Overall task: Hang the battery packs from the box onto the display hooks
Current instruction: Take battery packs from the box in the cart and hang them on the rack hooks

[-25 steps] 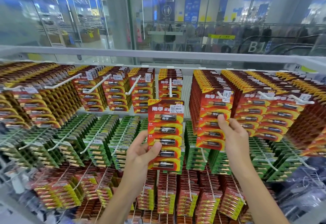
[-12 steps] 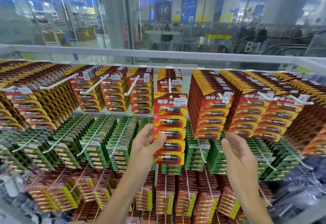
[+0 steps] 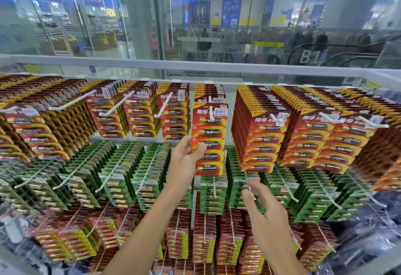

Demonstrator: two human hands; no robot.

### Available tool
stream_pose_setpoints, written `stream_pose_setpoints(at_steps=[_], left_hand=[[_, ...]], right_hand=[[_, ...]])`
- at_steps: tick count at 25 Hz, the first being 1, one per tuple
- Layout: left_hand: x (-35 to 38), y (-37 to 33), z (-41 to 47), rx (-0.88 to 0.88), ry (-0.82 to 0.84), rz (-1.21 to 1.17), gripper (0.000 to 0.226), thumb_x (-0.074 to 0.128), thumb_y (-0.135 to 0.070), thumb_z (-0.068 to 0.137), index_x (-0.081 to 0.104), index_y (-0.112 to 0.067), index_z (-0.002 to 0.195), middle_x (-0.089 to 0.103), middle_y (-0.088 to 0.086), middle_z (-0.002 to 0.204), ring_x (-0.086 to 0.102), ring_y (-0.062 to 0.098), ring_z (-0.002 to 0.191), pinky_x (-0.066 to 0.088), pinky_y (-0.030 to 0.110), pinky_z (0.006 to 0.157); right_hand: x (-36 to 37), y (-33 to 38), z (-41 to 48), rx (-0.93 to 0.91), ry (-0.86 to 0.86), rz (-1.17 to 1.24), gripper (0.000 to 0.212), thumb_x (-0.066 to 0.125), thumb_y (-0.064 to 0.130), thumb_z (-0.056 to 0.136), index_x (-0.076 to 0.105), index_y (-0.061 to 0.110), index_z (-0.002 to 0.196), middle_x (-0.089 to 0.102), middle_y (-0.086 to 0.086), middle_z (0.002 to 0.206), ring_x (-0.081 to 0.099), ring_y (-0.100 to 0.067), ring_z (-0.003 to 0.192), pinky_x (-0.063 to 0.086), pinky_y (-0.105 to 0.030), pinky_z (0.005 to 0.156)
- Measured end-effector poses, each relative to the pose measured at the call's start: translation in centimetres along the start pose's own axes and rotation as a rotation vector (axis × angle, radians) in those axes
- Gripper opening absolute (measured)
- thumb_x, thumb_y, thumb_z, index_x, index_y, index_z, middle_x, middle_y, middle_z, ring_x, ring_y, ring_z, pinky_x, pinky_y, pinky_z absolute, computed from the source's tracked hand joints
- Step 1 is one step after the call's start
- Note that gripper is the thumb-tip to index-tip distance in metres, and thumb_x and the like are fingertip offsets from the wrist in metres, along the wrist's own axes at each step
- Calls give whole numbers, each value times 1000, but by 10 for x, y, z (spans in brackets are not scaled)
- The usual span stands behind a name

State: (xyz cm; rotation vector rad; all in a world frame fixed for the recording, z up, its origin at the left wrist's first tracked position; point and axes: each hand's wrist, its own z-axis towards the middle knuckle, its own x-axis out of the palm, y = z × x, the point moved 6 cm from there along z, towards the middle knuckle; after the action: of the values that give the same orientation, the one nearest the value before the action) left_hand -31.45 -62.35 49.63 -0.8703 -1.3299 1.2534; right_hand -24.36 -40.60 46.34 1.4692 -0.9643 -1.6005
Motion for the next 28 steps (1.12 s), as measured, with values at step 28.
stream_pose_setpoints(at_steps=[28], left_hand=[[-18, 39, 25, -143, -173, 321, 54, 66, -71, 83, 63, -25, 112, 68, -3, 103, 66, 30, 95, 51, 56, 99]], right_hand=[[14, -2, -13, 38, 34, -98, 46, 48, 56, 100, 53, 41, 143, 54, 24, 143, 49, -3, 133, 38, -40, 118]])
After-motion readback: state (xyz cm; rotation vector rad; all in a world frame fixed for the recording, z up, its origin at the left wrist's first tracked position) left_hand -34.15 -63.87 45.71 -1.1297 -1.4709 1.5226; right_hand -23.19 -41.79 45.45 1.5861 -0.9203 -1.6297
